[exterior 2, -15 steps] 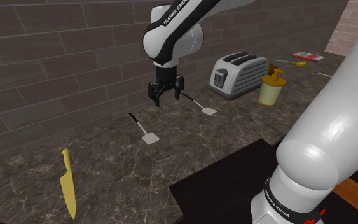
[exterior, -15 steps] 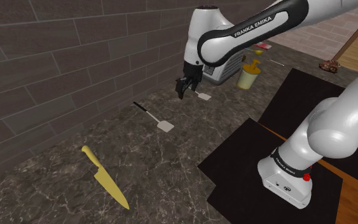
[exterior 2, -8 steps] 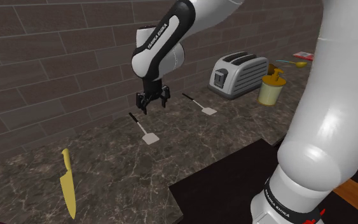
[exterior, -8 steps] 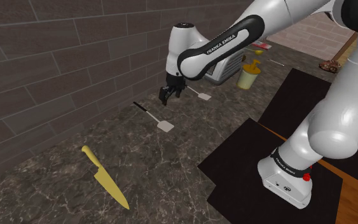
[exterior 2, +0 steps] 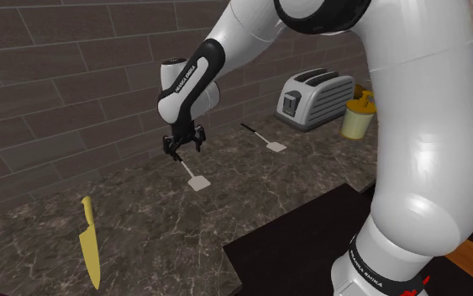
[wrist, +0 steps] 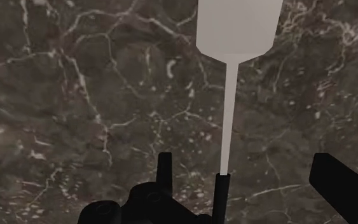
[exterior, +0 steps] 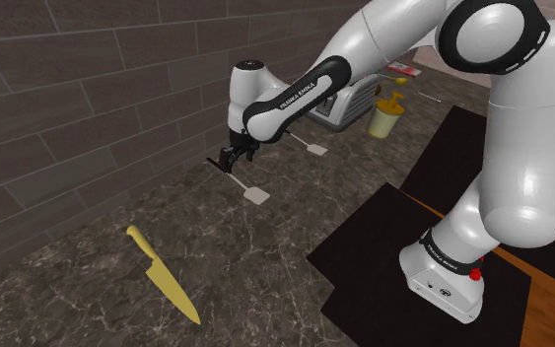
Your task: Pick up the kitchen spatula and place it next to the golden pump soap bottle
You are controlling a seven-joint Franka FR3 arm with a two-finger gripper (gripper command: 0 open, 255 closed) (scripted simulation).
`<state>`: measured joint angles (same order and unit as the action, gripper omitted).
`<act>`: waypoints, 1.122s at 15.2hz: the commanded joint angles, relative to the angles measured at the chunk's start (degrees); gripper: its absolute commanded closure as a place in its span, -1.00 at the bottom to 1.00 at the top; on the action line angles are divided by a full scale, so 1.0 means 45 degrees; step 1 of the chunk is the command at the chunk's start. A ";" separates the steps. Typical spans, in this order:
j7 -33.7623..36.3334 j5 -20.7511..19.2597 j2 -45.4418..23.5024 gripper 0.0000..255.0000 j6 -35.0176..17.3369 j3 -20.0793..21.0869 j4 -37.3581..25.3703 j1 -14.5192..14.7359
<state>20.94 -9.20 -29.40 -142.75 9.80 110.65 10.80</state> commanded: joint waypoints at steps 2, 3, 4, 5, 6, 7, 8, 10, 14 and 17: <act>0.0159 -0.0186 -0.0908 -1.00 -0.0168 -0.0129 -0.0792 0.0205; 0.0178 -0.0216 -0.1047 -1.00 -0.0274 -0.0156 -0.0825 0.0224; 0.0198 -0.0246 -0.1188 -1.00 -0.0378 -0.0183 -0.0862 0.0243; 0.0217 -0.0275 -0.1330 -1.00 -0.0481 -0.0210 -0.0901 0.0262; 0.0235 -0.0304 -0.1473 -1.00 -0.0583 -0.0237 -0.0942 0.0281; 0.0253 -0.0333 -0.1618 -1.00 -0.0682 -0.0265 -0.0987 0.0301; 0.0271 -0.0360 -0.1764 -1.00 -0.0781 -0.0292 -0.1034 0.0320; 0.0281 -0.0375 -0.1847 -1.00 -0.0837 -0.0308 -0.1062 0.0332; 0.0281 -0.0375 -0.1848 -1.00 -0.0837 -0.0308 -0.1063 0.0332; 0.0281 -0.0375 -0.1846 1.00 -0.0836 -0.0308 -0.1062 0.0332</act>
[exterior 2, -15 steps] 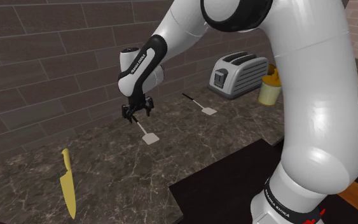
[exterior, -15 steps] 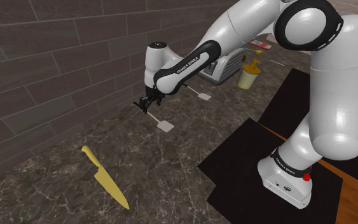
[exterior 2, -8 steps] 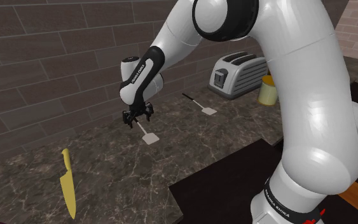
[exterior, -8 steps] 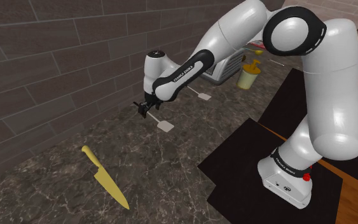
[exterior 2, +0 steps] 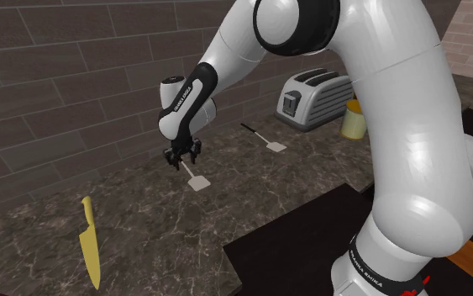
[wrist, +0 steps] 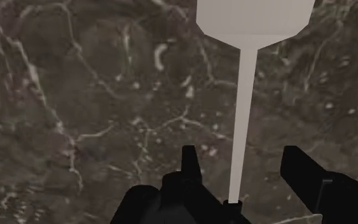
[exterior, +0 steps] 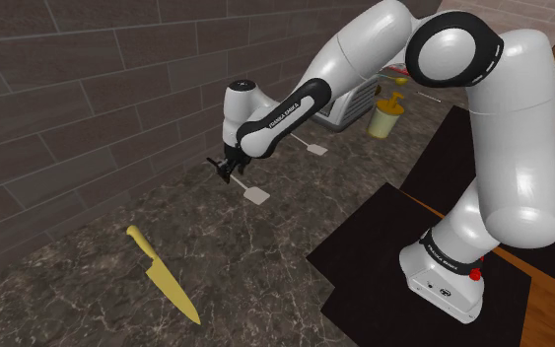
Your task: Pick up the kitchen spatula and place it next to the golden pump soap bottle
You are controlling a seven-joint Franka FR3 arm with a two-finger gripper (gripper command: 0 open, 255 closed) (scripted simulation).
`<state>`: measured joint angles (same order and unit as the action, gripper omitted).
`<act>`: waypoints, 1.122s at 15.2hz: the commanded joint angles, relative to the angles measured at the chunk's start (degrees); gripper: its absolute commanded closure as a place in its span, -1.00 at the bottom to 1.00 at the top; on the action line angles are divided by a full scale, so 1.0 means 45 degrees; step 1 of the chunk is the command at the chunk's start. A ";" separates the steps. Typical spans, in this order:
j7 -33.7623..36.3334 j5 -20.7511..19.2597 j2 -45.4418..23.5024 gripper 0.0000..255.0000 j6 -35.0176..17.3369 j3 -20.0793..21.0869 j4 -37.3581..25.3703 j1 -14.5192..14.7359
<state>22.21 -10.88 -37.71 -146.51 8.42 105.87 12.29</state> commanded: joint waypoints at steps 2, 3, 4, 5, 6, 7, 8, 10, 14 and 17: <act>0.0000 0.0000 0.0000 1.00 0.0000 0.0000 0.0000 0.0000; 0.0000 0.0000 0.0000 1.00 0.0000 0.0000 0.0000 0.0000; 0.0000 0.0000 0.0000 1.00 0.0000 0.0000 0.0000 0.0000; 0.0000 0.0000 0.0000 1.00 0.0000 0.0000 0.0000 0.0000; 0.0000 0.0000 0.0000 1.00 0.0000 0.0000 0.0000 0.0000; 0.0000 0.0000 -0.0001 1.00 0.0000 0.0000 -0.0001 0.0000; 0.0000 0.0000 0.0000 1.00 0.0000 0.0000 0.0000 0.0000; -0.0021 0.0027 0.0136 1.00 0.0105 0.0027 0.0031 -0.0020; -0.0105 0.0143 0.0668 1.00 0.0544 0.0135 0.0122 -0.0099; -0.0170 0.0234 0.1052 1.00 0.0887 0.0213 0.0162 -0.0155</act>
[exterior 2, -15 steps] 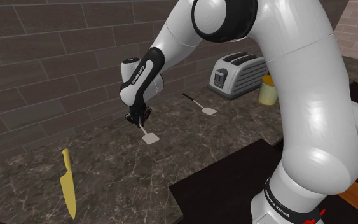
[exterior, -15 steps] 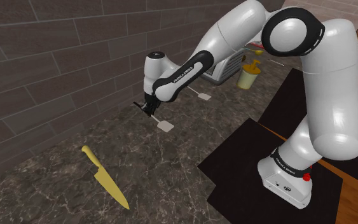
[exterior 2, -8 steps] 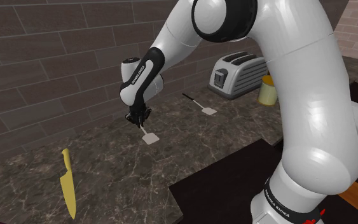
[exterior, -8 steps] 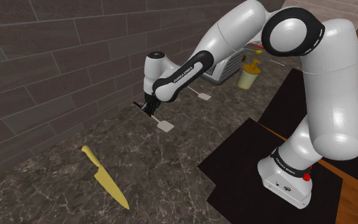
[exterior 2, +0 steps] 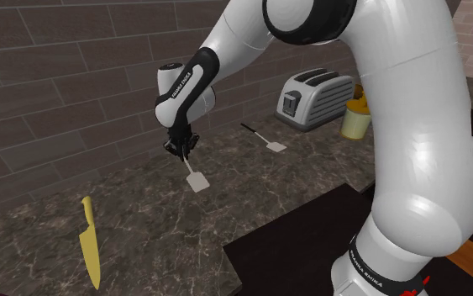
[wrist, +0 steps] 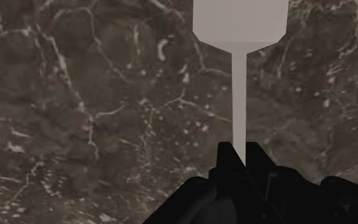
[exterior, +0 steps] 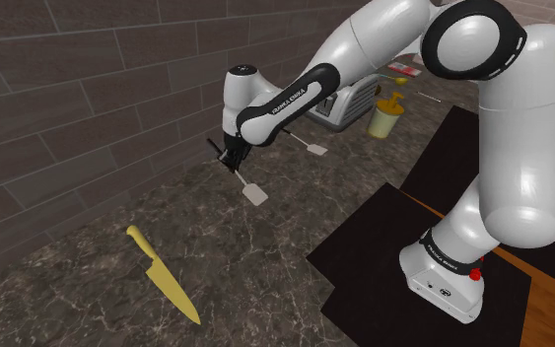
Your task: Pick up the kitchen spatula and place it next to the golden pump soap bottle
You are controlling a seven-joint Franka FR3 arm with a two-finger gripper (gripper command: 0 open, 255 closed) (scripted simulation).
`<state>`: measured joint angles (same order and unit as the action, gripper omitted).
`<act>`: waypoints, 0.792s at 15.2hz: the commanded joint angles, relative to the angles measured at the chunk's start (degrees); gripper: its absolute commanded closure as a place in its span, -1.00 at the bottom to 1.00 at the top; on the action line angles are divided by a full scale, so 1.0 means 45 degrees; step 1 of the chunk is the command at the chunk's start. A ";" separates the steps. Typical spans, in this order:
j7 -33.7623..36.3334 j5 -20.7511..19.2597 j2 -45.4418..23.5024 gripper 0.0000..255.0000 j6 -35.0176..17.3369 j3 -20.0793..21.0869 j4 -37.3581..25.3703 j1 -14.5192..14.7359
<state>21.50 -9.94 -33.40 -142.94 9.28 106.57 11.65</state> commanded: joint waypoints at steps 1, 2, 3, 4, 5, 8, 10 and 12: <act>-0.0036 0.0054 0.0223 1.00 0.0207 0.0046 0.0019 -0.0029; -0.0059 0.0086 0.0346 1.00 0.0325 0.0070 0.0024 -0.0047; -0.0081 0.0117 0.0466 1.00 0.0446 0.0094 0.0022 -0.0064; -0.0103 0.0148 0.0587 1.00 0.0566 0.0118 0.0021 -0.0080; -0.0126 0.0180 0.0706 1.00 0.0687 0.0141 0.0018 -0.0097; -0.0193 0.0275 0.1053 1.00 0.1058 0.0207 -0.0010 -0.0143; -0.0238 0.0338 0.1276 1.00 0.1311 0.0248 -0.0042 -0.0171; -0.0282 0.0401 0.1492 1.00 0.1568 0.0287 -0.0086 -0.0198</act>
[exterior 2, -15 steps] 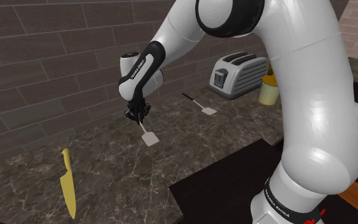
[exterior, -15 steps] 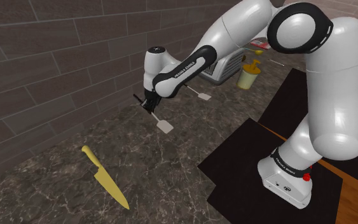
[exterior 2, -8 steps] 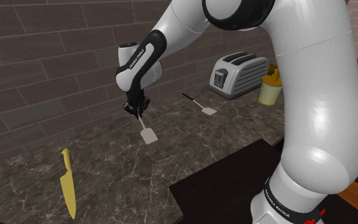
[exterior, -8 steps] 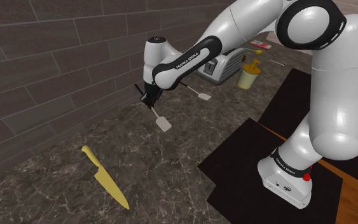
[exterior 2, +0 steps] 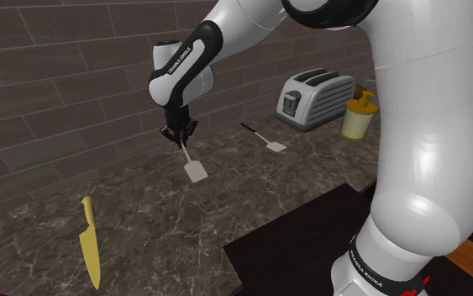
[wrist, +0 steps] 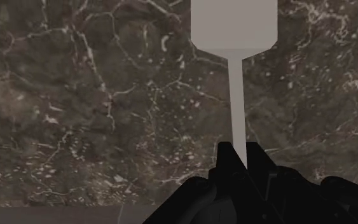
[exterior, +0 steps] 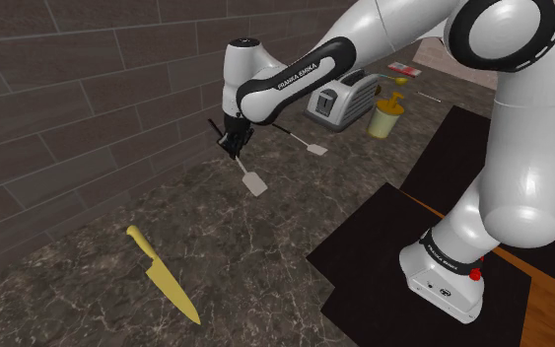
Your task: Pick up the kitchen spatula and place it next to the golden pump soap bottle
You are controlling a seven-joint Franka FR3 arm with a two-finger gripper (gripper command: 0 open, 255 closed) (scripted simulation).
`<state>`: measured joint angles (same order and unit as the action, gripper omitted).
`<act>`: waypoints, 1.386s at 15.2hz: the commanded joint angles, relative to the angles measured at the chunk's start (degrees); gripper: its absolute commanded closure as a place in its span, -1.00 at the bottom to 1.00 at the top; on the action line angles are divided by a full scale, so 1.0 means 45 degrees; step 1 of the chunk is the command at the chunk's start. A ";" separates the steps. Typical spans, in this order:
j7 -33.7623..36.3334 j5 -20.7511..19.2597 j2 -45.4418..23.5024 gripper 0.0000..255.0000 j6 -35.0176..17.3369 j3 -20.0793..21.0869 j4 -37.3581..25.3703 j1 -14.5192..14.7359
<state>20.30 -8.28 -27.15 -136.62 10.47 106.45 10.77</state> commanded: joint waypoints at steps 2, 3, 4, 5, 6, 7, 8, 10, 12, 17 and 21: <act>-0.0059 0.0096 0.0312 1.00 0.0427 0.0060 -0.0116 -0.0029; -0.0081 0.0126 0.0414 1.00 0.0559 0.0077 -0.0147 -0.0041; -0.0102 0.0156 0.0514 1.00 0.0692 0.0094 -0.0182 -0.0052; -0.0123 0.0186 0.0612 1.00 0.0826 0.0110 -0.0220 -0.0063; -0.0144 0.0215 0.0708 1.00 0.0961 0.0125 -0.0260 -0.0073; -0.0164 0.0245 0.0802 1.00 0.1096 0.0140 -0.0304 -0.0083; -0.0185 0.0273 0.0895 1.00 0.1233 0.0154 -0.0350 -0.0093; -0.0224 0.0329 0.1074 1.00 0.1510 0.0181 -0.0451 -0.0110; -0.0263 0.0383 0.1244 1.00 0.1789 0.0206 -0.0564 -0.0126; -0.0352 0.0507 0.1635 1.00 0.2504 0.0259 -0.0897 -0.0158; -0.0417 0.0595 0.1908 1.00 0.3090 0.0293 -0.1217 -0.0177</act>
<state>18.51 -5.66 -18.54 -123.54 11.78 101.80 9.97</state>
